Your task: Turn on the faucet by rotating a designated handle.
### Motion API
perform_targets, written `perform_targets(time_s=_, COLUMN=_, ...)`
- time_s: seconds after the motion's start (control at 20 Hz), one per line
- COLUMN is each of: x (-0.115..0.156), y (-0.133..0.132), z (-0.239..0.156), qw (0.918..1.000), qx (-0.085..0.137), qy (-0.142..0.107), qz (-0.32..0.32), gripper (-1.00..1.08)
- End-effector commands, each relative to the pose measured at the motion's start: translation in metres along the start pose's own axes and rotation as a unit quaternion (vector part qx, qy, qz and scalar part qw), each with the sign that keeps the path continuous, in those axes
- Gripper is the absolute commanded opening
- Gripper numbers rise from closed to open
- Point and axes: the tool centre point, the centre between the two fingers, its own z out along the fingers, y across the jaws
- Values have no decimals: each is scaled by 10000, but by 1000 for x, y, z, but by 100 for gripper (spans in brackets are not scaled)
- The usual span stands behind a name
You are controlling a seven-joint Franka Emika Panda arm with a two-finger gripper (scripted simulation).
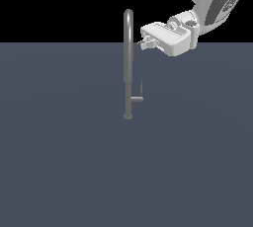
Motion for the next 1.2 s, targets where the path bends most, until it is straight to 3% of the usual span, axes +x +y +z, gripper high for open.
perform_targets(time_s=0.0, x=24, y=-1, z=2, qw=9988, qx=292, qy=-271, qz=288, gripper=-100)
perform_targets(time_s=0.3, x=74, y=3, z=11, qw=9880, qx=920, qy=-841, qz=915, gripper=-100)
perform_targets(time_s=0.6, x=110, y=8, z=23, qw=9733, qx=1367, qy=-1244, qz=1363, gripper=-100)
perform_targets(time_s=0.85, x=125, y=11, z=30, qw=9647, qx=1568, qy=-1425, qz=1564, gripper=-100)
perform_targets(time_s=1.15, x=129, y=12, z=33, qw=9626, qx=1614, qy=-1467, qz=1608, gripper=-100)
